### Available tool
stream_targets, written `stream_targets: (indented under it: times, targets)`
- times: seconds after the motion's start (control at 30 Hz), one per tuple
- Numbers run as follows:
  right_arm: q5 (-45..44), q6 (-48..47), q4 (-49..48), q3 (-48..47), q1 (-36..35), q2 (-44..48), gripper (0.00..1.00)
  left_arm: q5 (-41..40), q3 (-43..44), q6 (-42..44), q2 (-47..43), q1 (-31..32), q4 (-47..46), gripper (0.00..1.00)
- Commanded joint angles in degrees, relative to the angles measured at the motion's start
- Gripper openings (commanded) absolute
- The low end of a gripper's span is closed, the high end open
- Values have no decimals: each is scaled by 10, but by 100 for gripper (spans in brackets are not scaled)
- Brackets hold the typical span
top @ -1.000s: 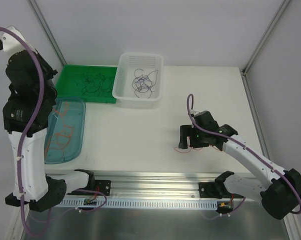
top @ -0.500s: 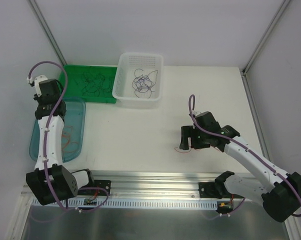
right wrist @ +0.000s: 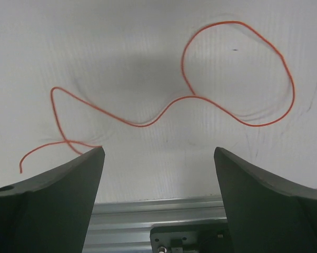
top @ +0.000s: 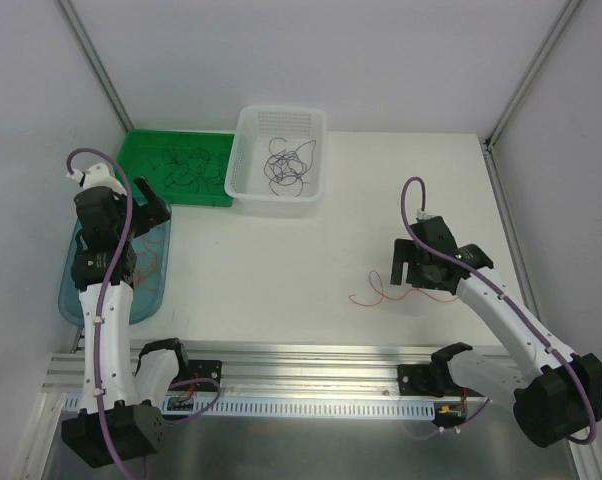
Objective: Untangle the cables
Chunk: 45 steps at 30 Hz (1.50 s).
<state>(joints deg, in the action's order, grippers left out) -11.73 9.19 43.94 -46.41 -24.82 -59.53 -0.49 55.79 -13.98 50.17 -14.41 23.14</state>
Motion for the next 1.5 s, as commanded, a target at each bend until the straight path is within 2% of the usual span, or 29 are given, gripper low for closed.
stream_targets:
  times: [0.0, 0.13, 0.27, 0.43, 0.67, 0.87, 0.97, 1.17, 1.27, 1.3, 1.37, 1.4, 1.47]
  targets:
    - [-20, 16, -3, -21, 54, -9, 90, 120, -41, 1, -23, 40, 6, 99]
    - [1, 33, -34, -8, 98, -35, 92, 116, -103, 19, -47, 100, 0, 99]
    - [3, 78, -54, 19, 146, -71, 96, 139, -143, 17, -48, 133, -21, 99]
    - [-21, 148, -81, 53, 187, -88, 96, 174, -171, 11, -45, 138, -37, 99]
    - [-29, 218, -112, 72, 179, -131, 93, 161, -181, 16, -48, 142, -36, 99]
    - [-84, 222, -84, 42, 120, -171, 88, 170, -180, 11, -47, 142, -36, 99]
    - [-82, 233, -83, 45, 105, -188, 84, 170, -180, 11, -47, 142, -36, 99]
    - [-68, 246, -91, 50, 81, -216, 72, 173, -181, 11, -49, 142, -36, 99]
    - [-65, 253, -96, 51, 66, -221, 63, 172, -182, 13, -51, 142, -36, 99]
    - [-65, 255, -98, 51, 64, -222, 51, 171, -183, 12, -52, 142, -37, 99]
    - [-60, 258, -103, 50, 49, -222, 39, 170, -183, 13, -53, 142, -37, 99]
    - [-60, 261, -102, 48, 43, -223, 28, 170, -183, 14, -53, 142, -36, 99]
    - [-65, 263, -97, 40, 21, -225, 17, 170, -183, 15, -52, 142, -36, 99]
